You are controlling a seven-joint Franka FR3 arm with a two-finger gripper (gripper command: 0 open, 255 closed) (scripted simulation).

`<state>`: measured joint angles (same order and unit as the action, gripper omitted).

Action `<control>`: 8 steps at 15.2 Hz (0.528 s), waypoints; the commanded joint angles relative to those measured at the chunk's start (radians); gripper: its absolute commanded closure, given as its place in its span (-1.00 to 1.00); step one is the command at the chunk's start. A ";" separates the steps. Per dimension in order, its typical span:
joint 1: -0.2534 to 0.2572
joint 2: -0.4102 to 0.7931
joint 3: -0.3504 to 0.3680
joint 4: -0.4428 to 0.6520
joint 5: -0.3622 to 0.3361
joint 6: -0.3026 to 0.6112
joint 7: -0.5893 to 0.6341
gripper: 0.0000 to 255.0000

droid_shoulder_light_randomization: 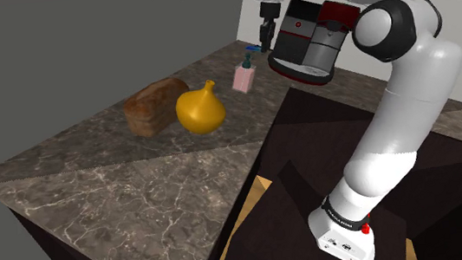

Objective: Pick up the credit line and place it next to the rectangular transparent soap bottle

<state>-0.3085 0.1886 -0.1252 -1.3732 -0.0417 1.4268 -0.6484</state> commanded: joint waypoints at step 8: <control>-0.045 0.063 -0.026 0.006 0.005 0.061 -0.068 1.00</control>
<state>-0.3546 0.2566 -0.1519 -1.3462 -0.0361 1.4712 -0.7185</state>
